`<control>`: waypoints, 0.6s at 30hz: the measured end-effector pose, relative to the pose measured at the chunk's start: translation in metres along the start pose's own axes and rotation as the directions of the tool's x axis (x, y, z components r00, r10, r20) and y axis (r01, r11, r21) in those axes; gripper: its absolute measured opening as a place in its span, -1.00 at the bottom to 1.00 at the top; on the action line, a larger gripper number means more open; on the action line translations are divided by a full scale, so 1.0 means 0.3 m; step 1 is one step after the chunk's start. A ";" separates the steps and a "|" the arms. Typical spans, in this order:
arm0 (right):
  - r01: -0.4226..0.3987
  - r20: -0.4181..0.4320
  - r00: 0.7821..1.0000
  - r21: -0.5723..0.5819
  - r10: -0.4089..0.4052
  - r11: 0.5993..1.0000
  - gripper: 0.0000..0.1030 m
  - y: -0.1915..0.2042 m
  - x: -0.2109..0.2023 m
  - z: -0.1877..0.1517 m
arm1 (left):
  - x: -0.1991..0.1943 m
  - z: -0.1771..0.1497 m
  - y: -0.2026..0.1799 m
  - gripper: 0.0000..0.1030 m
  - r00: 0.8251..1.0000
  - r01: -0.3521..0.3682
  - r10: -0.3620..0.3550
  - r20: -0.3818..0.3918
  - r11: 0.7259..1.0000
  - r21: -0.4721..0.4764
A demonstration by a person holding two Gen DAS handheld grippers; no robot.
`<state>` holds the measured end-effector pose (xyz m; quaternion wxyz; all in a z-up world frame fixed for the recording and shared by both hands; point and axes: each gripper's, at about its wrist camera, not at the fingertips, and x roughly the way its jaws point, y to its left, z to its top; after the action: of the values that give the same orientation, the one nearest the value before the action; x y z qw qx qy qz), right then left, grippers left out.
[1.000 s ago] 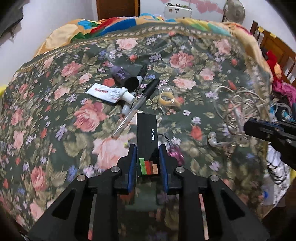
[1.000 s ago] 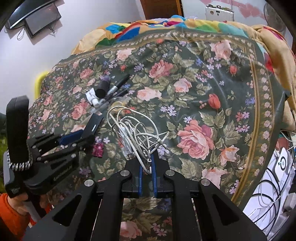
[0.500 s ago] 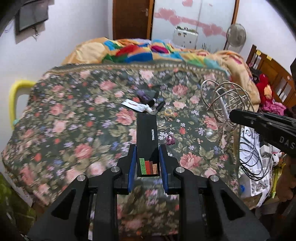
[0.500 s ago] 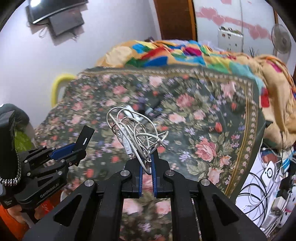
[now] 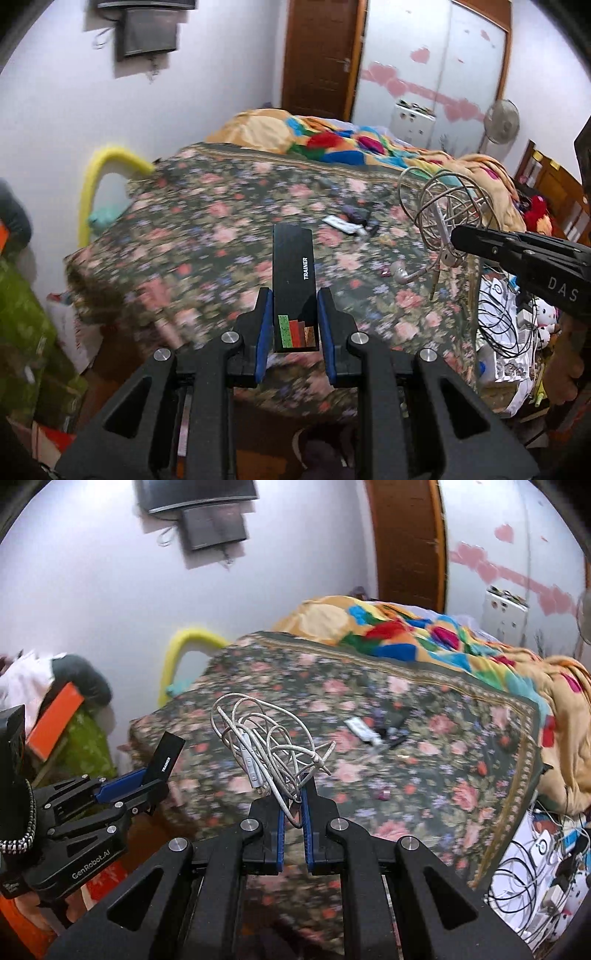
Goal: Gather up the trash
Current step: 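Carry the palette and cable in both grippers over the white bin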
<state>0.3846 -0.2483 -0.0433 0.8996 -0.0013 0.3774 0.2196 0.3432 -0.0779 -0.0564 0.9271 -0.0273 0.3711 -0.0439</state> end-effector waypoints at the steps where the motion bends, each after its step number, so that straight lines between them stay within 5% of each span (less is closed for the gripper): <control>1: -0.013 -0.003 1.000 -0.011 0.013 1.000 -0.86 0.035 -0.001 -0.006 | -0.024 -0.017 0.028 -0.55 1.000 -0.011 0.011 0.002 1.000 -0.012; 7: -0.094 -0.033 0.995 -0.061 0.092 0.994 -0.86 0.230 0.019 -0.052 | -0.135 -0.155 0.222 -0.55 0.997 -0.081 0.081 -0.008 0.992 -0.100; 18: -0.226 -0.161 0.967 -0.171 0.199 0.959 -0.86 0.597 0.142 -0.177 | -0.200 -0.447 0.573 -0.55 0.974 -0.210 0.182 -0.135 0.949 -0.237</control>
<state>0.3041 -0.0786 -0.0810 0.8373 -0.0612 0.4163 0.3491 0.2178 0.0966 -0.1264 0.8939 -0.1041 0.4257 0.0941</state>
